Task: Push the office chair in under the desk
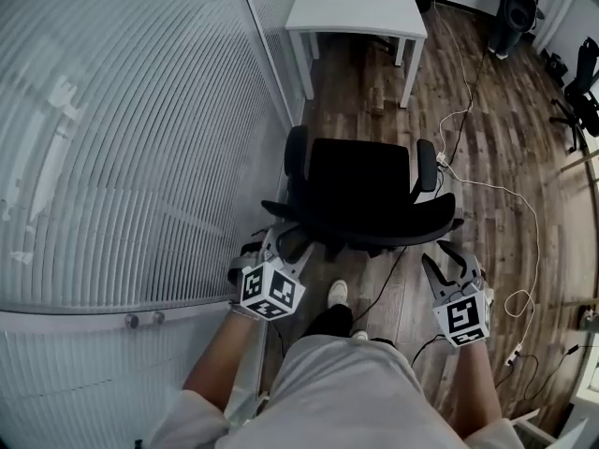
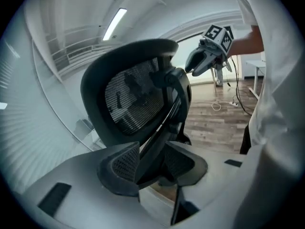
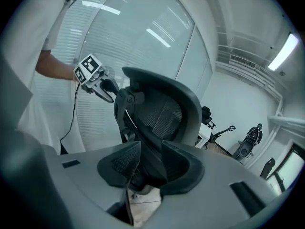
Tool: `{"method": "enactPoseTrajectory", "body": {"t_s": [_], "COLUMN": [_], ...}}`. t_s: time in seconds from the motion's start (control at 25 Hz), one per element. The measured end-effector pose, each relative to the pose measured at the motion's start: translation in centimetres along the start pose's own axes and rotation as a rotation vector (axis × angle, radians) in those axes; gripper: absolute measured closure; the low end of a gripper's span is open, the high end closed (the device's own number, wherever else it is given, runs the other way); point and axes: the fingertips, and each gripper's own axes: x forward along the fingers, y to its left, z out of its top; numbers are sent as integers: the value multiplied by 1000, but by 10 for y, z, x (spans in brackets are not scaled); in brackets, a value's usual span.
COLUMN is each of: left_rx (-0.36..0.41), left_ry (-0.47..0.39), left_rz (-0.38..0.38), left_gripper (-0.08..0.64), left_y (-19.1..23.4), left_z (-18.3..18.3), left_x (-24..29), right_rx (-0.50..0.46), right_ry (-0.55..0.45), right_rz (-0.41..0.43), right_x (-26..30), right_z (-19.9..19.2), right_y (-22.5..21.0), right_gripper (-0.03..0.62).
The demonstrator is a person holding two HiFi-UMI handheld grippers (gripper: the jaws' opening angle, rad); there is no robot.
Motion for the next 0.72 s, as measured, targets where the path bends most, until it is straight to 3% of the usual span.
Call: {"method": "enactPoseTrajectory", "body": {"t_s": [0.32,0.56,0.72], "left_rx": [195,277,289], "left_ry": [181,244,248], "left_rz": [-42,-46,-65], "left_gripper": [371,367,367], "left_y": [9,15,19], "left_z": [-43,-56,-57], "left_x": [38,56,60], "right_rx": [-191,-274,-303], "right_ry": [217,304,318], "right_rz": [37,62,68], "right_x": [37,55,64], "right_z": [-57,-82,-84], "right_y": [-20,-25,-27], "right_gripper": [407,391,397]}}
